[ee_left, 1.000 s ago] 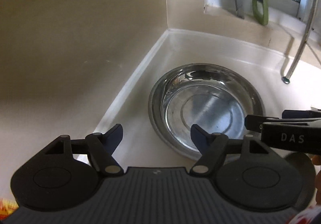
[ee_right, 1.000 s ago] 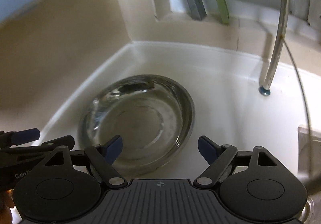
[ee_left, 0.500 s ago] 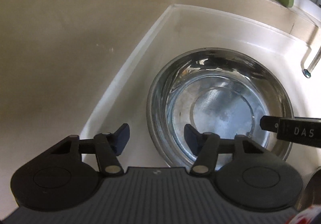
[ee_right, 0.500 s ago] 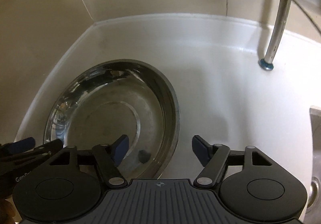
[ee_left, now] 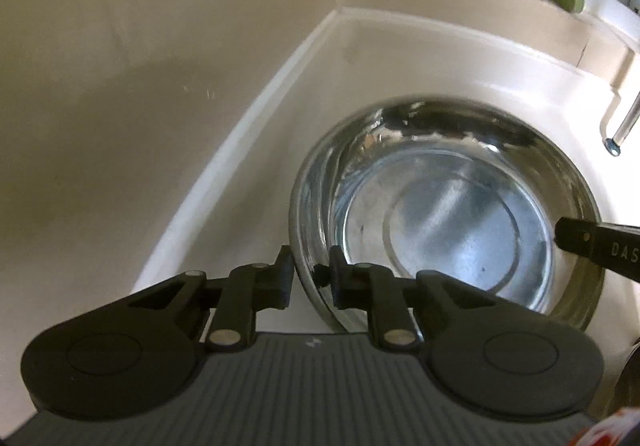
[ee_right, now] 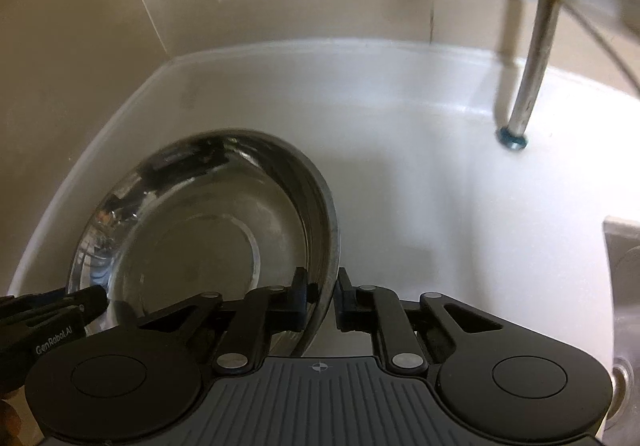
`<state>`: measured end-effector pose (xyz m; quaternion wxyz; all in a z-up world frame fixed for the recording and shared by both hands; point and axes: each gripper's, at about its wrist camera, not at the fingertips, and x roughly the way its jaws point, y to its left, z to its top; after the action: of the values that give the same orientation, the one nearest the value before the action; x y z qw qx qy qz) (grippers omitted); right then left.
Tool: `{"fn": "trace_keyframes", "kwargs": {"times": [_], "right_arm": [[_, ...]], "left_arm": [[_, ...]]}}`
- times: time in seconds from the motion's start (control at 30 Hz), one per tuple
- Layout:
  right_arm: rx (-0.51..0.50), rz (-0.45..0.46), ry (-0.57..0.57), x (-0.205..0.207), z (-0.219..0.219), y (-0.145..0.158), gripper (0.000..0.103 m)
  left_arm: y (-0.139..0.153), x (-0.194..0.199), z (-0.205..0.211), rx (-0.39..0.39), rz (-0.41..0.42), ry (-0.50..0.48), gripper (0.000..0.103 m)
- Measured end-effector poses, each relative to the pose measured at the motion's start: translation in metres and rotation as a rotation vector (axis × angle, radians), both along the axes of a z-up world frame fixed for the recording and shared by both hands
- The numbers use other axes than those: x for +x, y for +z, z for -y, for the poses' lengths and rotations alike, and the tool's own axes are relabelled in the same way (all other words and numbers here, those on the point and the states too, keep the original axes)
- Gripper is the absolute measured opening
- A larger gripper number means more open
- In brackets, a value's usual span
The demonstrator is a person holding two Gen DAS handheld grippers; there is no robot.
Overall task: Organize plates and bowls
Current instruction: 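Close the left tool on the basin rim while the right tool grips the rim too, then lift the steel basin off the counter with both tools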
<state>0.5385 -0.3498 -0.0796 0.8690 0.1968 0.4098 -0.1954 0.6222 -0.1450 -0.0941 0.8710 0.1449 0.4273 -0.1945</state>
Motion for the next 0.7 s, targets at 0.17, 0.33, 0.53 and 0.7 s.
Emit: {"fn": "trace_keyframes", "kwargs": {"times": [0.17,0.33,0.53,0.7], "right_arm": [[-0.073,0.072,-0.019,-0.013,-0.012,0.022,0.012],[-0.075,0.126,-0.008,-0.021,-0.024,0.037,0.010],[-0.064,0.122,-0.042,-0.022,-0.025,0.034,0.010],[-0.061,0.119,-0.034,-0.022,-0.025,0.033,0.010]], "left_arm": [[0.010,-0.007,-0.001,-0.025,0.049,-0.034,0.000],[0.022,-0.022,0.007,-0.024,0.092,-0.062,0.000],[0.025,-0.017,-0.001,-0.029,0.051,0.018,0.014],[0.016,-0.005,-0.006,-0.055,-0.018,0.070,0.035]]}}
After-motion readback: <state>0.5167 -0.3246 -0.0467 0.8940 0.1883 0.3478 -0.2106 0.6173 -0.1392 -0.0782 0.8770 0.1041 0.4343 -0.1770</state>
